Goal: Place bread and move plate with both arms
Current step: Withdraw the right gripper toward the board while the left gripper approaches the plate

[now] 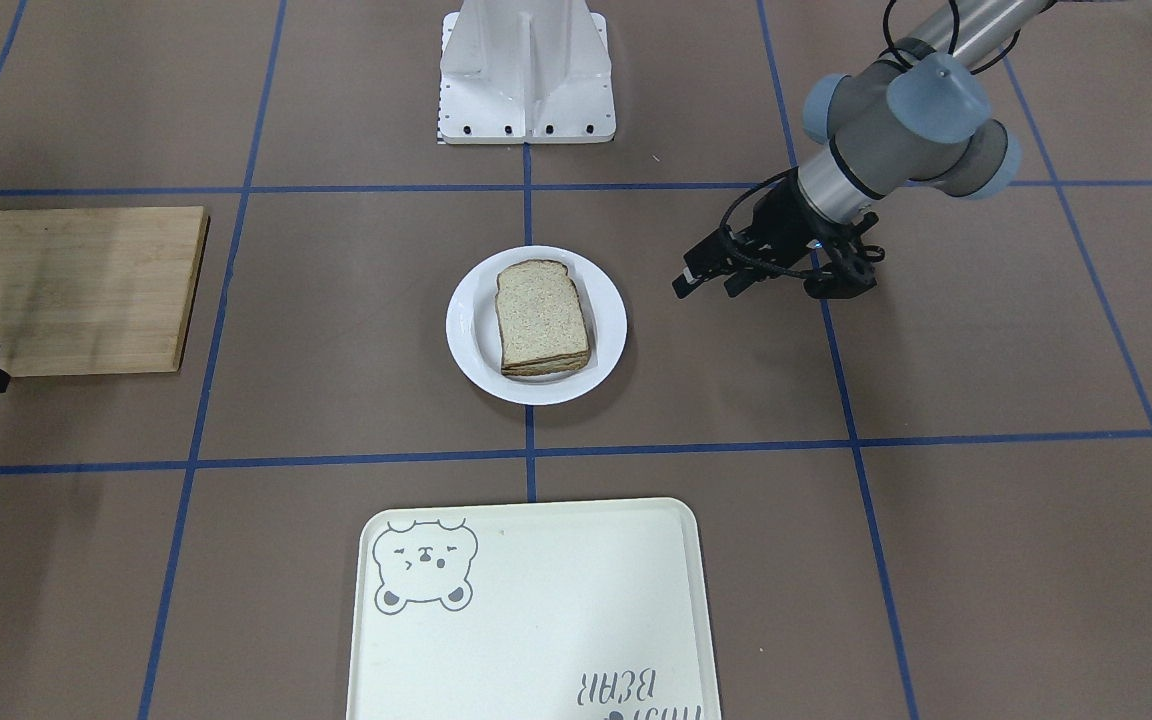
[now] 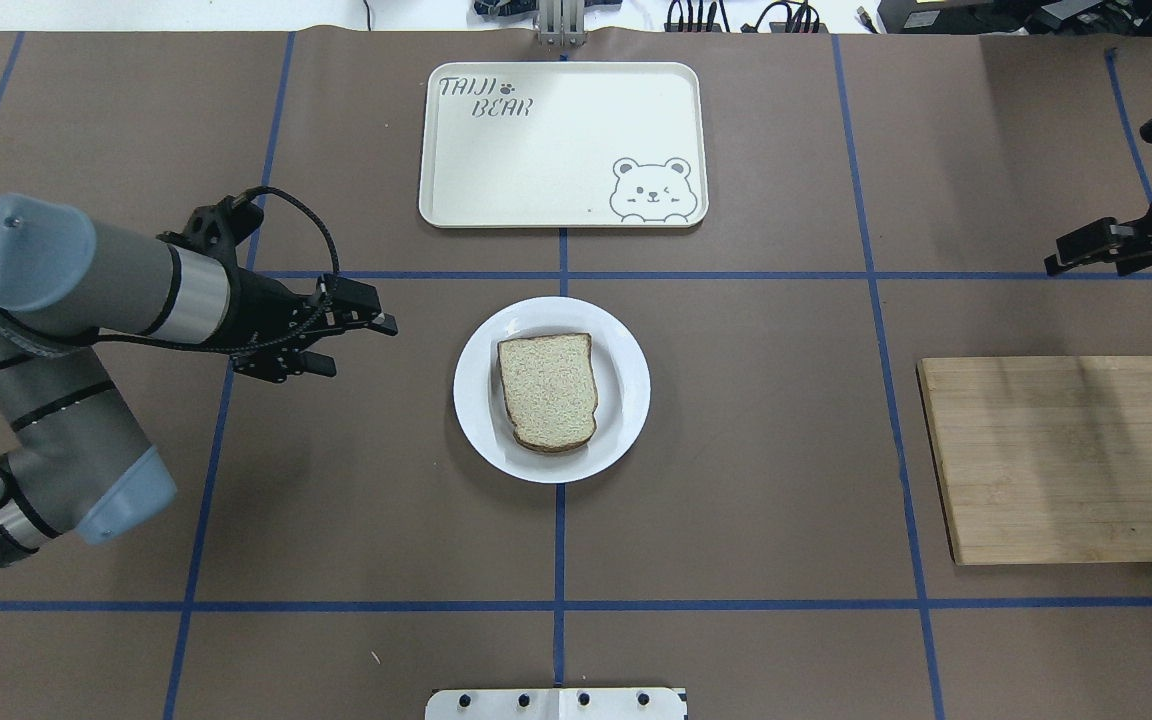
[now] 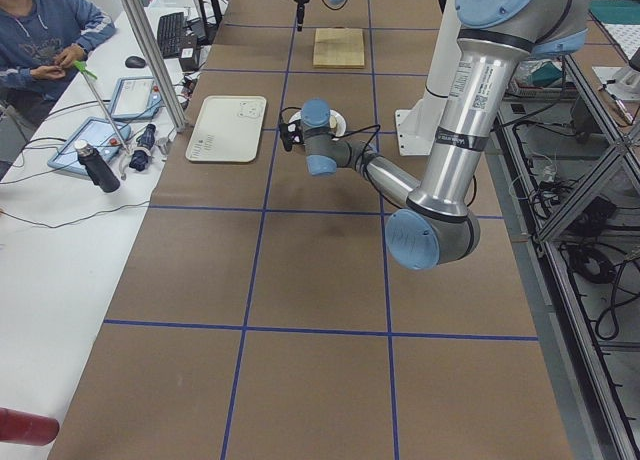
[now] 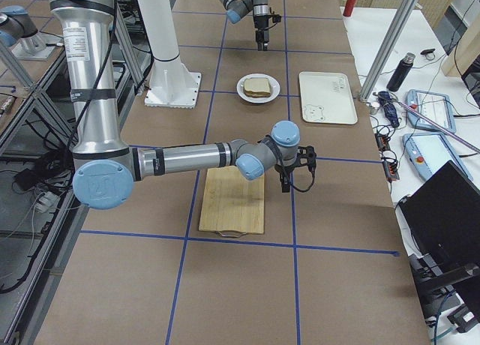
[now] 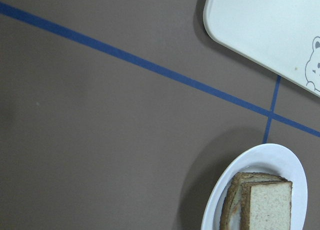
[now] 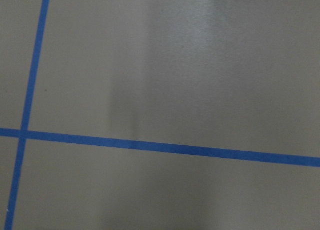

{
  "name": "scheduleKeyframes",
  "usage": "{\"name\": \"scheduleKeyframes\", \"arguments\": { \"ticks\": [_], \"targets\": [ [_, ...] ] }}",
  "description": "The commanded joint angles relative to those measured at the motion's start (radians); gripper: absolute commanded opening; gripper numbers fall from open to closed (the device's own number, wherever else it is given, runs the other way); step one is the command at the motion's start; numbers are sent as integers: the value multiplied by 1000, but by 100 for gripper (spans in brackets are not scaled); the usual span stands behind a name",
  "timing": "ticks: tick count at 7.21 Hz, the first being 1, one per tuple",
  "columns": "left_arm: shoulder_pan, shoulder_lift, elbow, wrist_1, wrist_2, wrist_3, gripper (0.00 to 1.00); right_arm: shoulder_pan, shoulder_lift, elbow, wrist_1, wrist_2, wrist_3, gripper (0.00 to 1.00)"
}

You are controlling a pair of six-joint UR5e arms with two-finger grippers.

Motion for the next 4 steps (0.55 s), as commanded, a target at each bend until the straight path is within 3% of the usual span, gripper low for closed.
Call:
{"name": "scheduleKeyframes", "arguments": {
  "ticks": [1,2,4],
  "targets": [
    [111,-40,147,-257,140,-89,97,127,0,48,-283,8,-335,100],
    [133,-62,172,-266,143,-107,94,152,0,83,-387,2,-414,100],
    [153,-77,195,-294,146,-109,84,151,0,100,-414,-3,-415,100]
  ]
}}
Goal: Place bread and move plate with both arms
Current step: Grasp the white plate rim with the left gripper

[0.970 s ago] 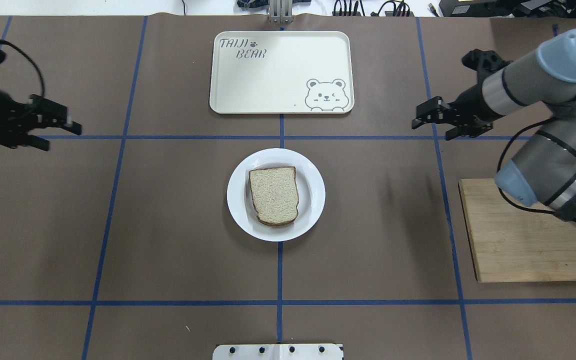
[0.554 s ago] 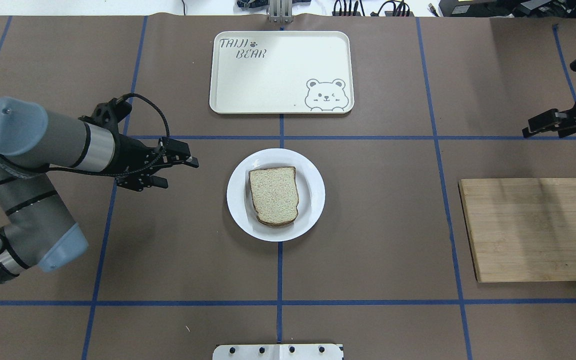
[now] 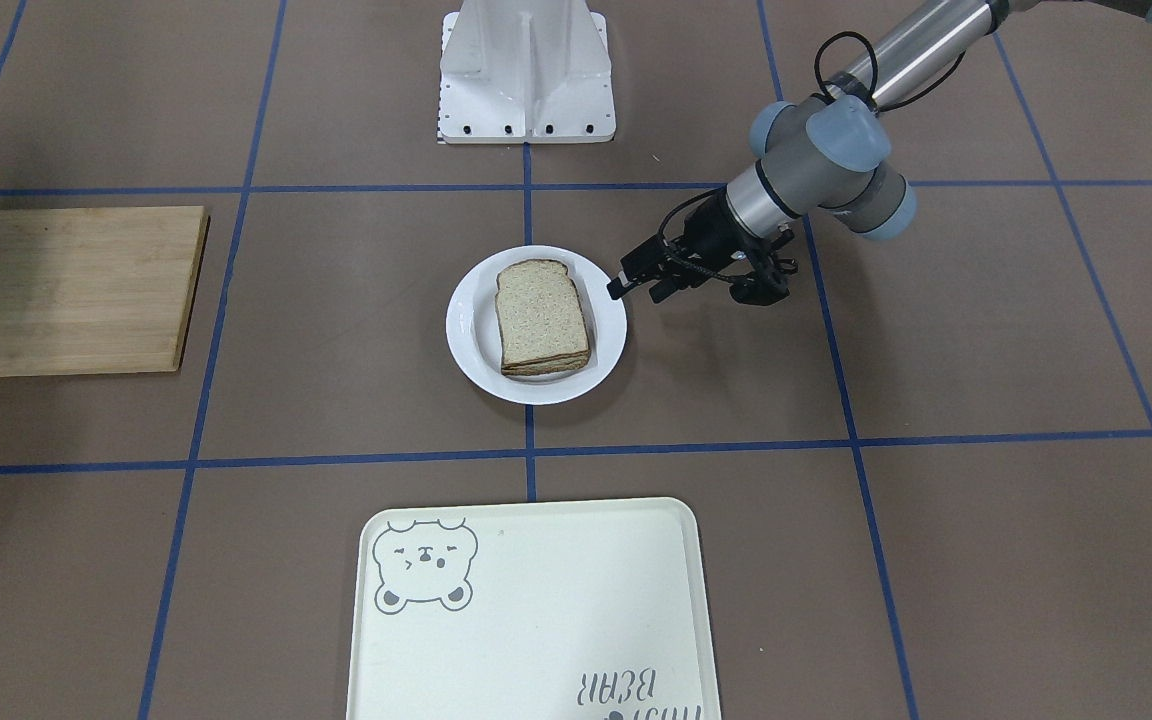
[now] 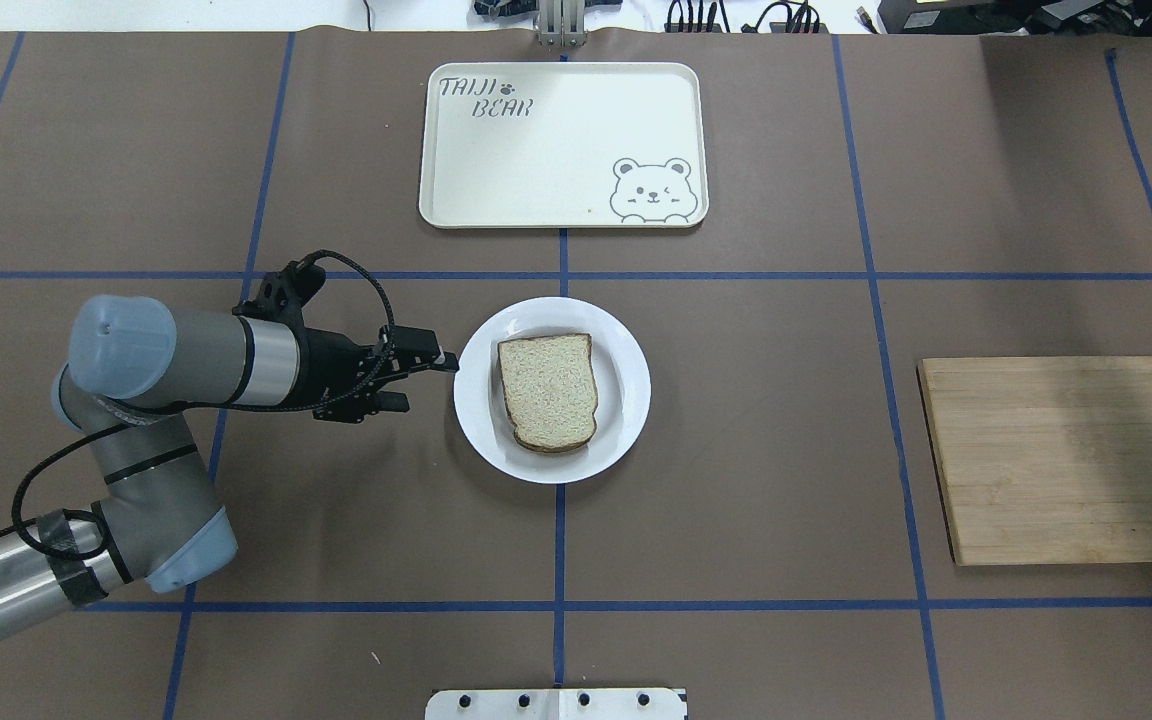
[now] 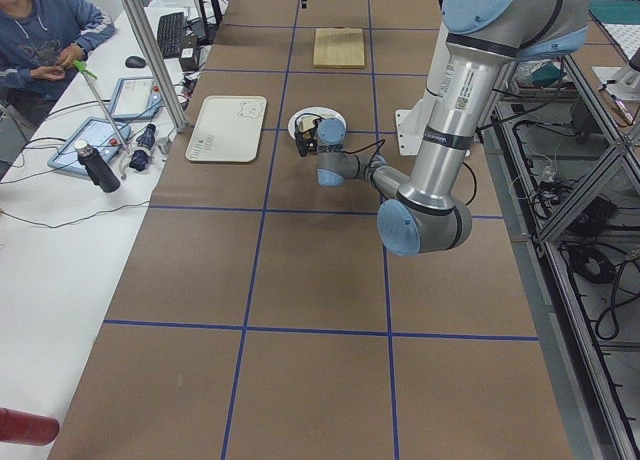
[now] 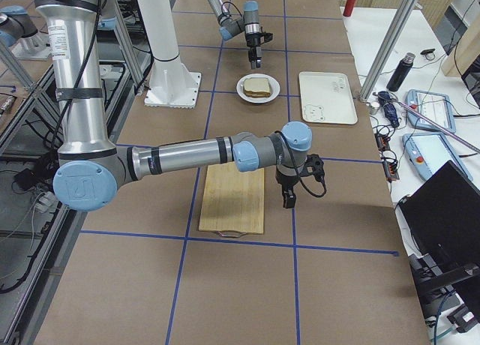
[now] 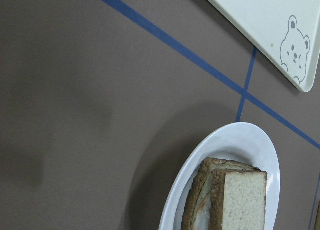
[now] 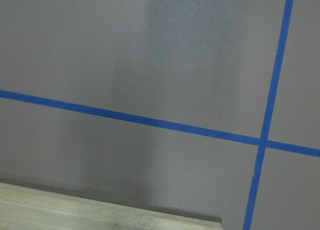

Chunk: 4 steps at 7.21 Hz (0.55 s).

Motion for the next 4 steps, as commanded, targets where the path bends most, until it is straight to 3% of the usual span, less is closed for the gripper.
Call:
{"name": "scheduleKeyframes", "arguments": {
  "ticks": [1,3,4],
  "targets": [
    [19,-16,51,-60,6,-5,75,5,0,12,-29,-4,-17,100],
    [22,-19,62,-80,6,-5,54,5,-1,13,-29,-4,-17,100],
    [22,-19,62,-80,6,-5,52,5,-1,13,-29,-3,-17,100]
  ]
}}
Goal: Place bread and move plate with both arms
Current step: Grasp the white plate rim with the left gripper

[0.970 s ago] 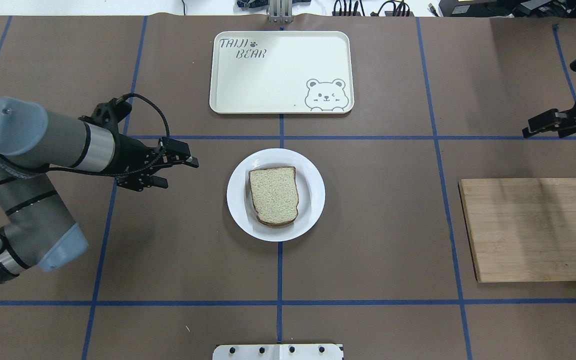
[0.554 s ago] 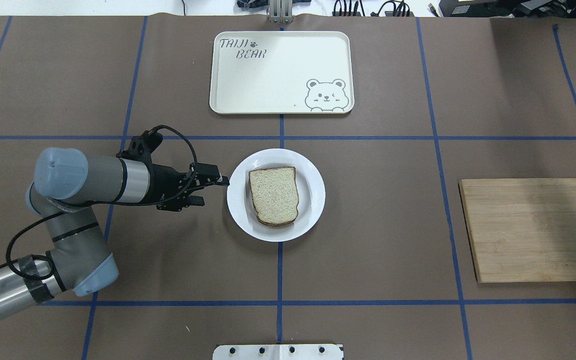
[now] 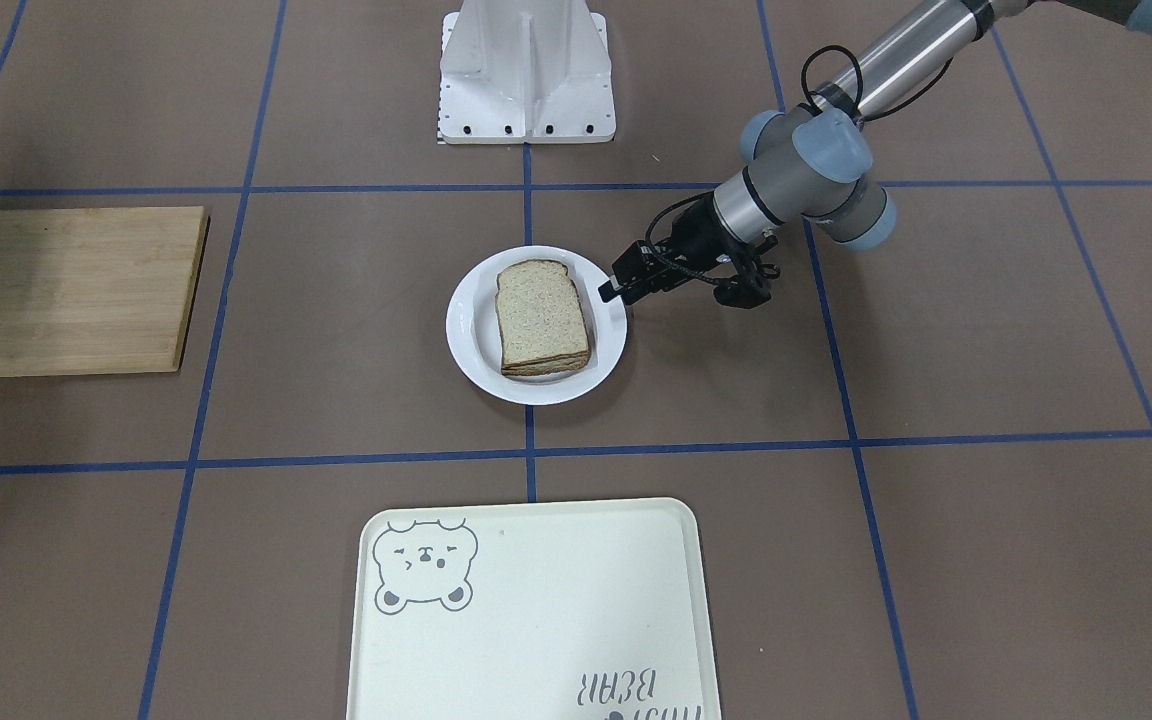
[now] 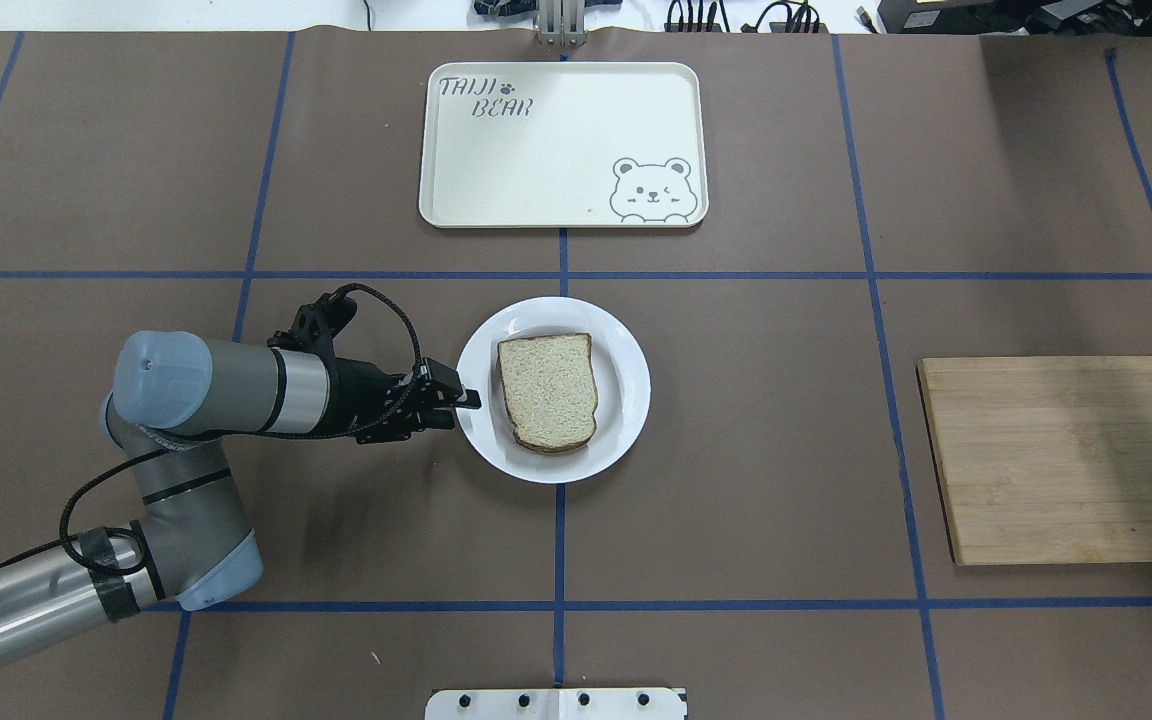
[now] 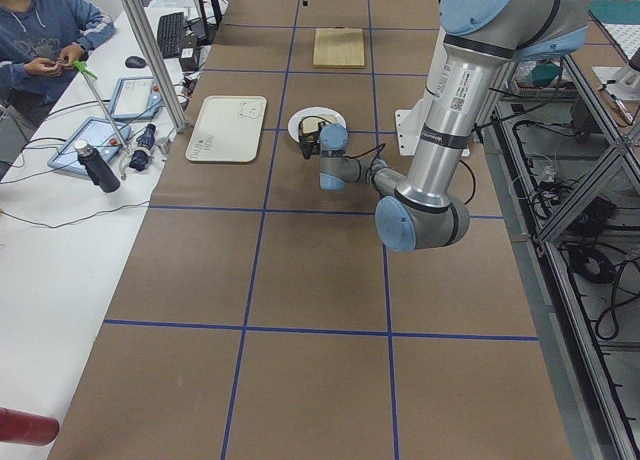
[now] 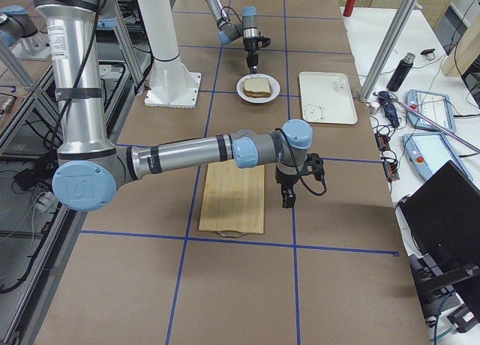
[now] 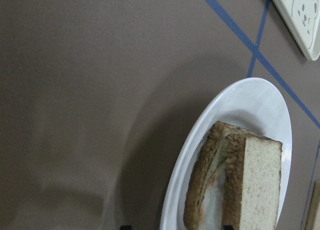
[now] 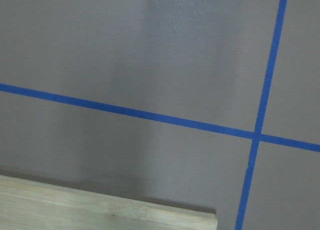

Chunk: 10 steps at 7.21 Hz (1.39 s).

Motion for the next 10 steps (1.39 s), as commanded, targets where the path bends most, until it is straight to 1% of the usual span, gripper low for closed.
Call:
{"name": "scheduleKeyframes", "arguments": {
  "ticks": [1,2,4,5,9,10],
  "targets": [
    [2,-1,4,-4,0,-2,52,0,1,1,0,1,0,100],
    [13,-1,6,-6,2,0,52,0,2,1,0,1,0,100],
    [54,-22,13,-4,66,-2,51,0,-1,1,0,1,0,100],
    [54,-22,13,-4,66,-2,44,0,-1,1,0,1,0,100],
    [61,-44,41,-2,68,-2,43,0,-2,1,0,6,0,100],
    [62,-44,41,-2,68,-2,26,0,-2,1,0,6,0,100]
  ]
}}
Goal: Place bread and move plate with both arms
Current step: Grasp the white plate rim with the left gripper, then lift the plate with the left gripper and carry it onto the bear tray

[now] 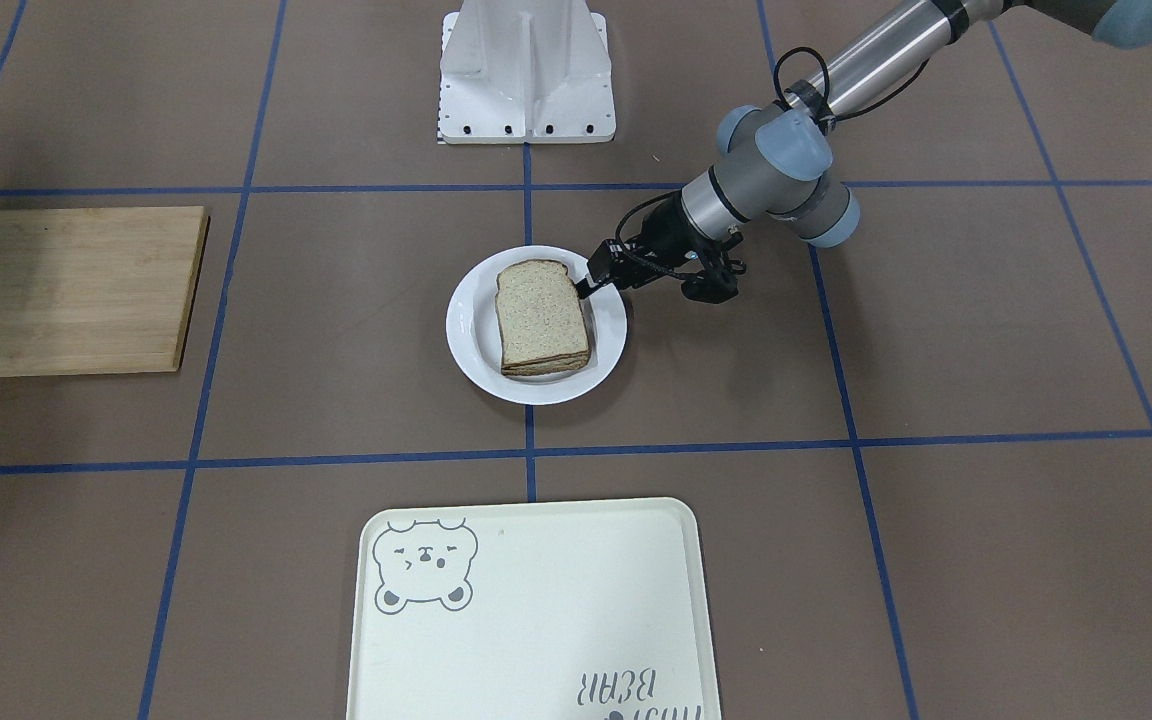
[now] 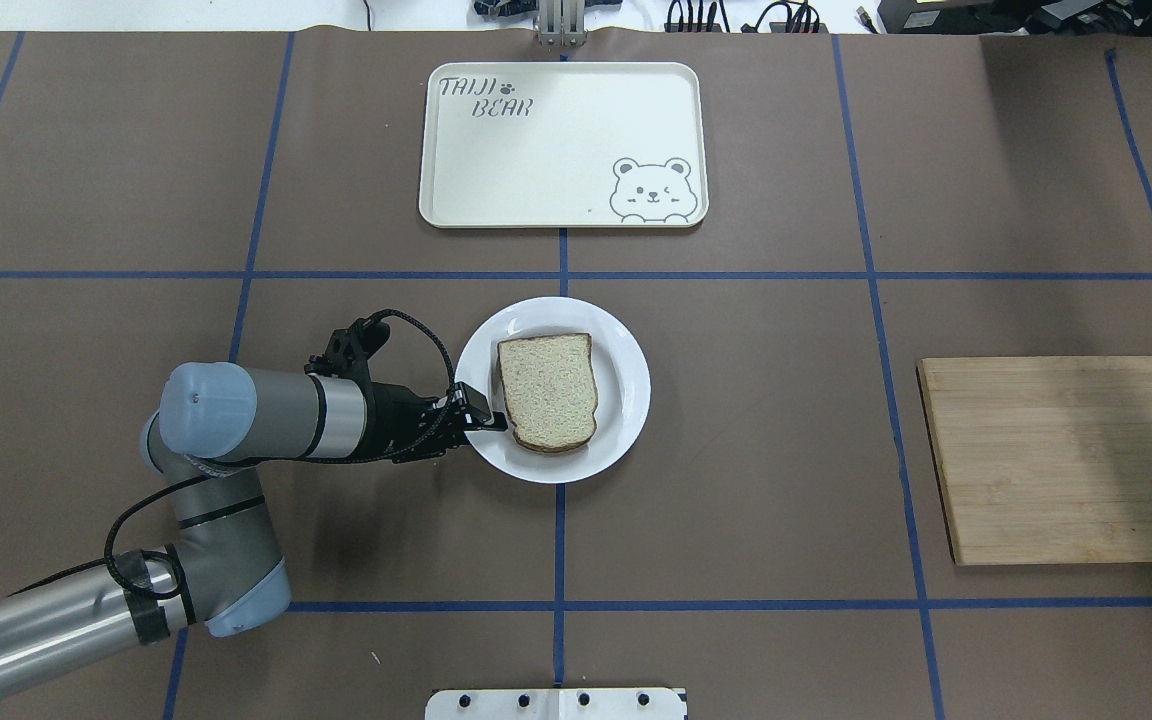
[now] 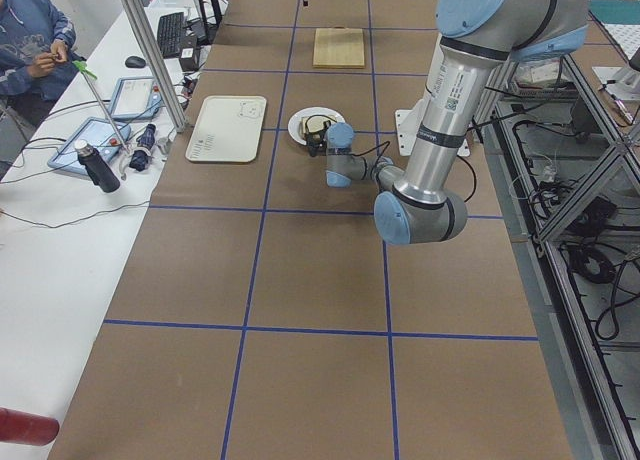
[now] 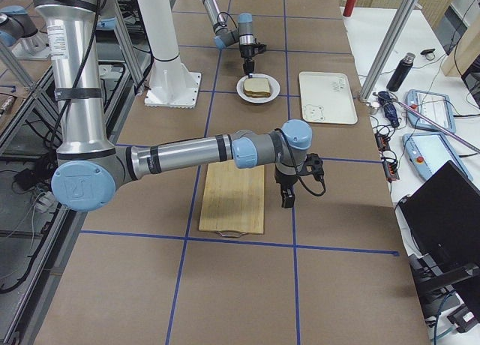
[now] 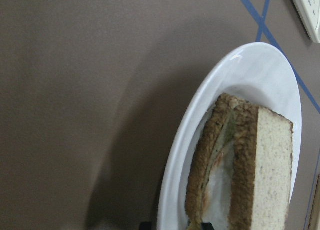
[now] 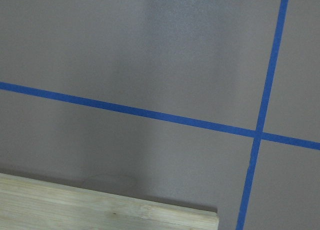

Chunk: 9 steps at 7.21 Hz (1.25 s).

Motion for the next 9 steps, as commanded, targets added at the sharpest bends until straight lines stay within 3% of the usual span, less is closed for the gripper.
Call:
{"name": "scheduleKeyframes", "arguments": {
  "ticks": [1,5,9],
  "targets": [
    [2,-2,2,-2,0,1,0,0,0,0,0,0,-1,100],
    [-8,-15,-15,-51,18,-64,0,0,14,-2,-12,0,0,100],
    [-22,-109,-3,-45,233,-293,0,0,3,21,-12,5,0,100]
  ]
}}
